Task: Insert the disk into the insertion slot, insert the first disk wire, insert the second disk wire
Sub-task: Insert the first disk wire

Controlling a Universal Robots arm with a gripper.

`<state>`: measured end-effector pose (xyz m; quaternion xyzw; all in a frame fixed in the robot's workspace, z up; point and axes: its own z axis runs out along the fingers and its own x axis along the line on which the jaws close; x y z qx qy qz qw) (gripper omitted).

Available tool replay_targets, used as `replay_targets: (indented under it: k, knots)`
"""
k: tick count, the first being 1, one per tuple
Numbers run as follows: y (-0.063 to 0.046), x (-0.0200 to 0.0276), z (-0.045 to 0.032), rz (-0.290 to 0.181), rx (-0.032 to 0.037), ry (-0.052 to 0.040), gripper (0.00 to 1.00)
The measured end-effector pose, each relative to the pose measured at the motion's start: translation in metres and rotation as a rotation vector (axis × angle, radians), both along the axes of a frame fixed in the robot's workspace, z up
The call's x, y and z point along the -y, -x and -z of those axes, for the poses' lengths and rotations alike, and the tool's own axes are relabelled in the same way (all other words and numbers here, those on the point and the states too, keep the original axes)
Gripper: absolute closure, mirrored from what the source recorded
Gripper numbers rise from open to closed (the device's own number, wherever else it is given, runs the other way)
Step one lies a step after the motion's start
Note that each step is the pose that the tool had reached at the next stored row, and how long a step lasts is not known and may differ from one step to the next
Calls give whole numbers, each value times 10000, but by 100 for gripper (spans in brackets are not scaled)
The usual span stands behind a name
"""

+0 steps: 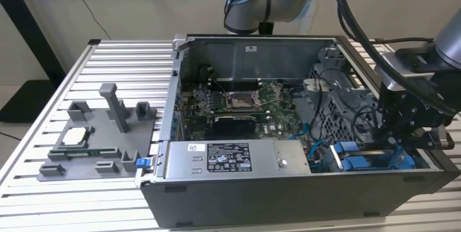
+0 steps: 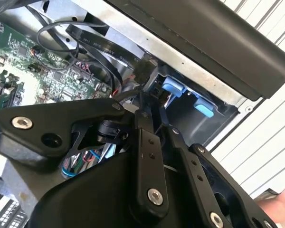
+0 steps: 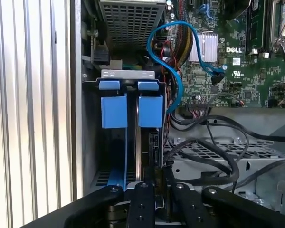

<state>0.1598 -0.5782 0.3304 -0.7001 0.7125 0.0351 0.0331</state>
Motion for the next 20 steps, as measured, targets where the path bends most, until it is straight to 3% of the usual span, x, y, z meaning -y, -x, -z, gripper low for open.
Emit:
replay_targets:
  k: [1, 2, 7, 17, 20]
  knots:
    - [0, 0, 10, 0, -1, -18, 100]
    - [0, 0, 7, 0, 0, -20, 0]
    - [0, 0, -99, 0, -1, -15, 0]
    - [0, 0, -416, 0, -1, -12, 0]
    - [0, 0, -430, 0, -1, -13, 0]
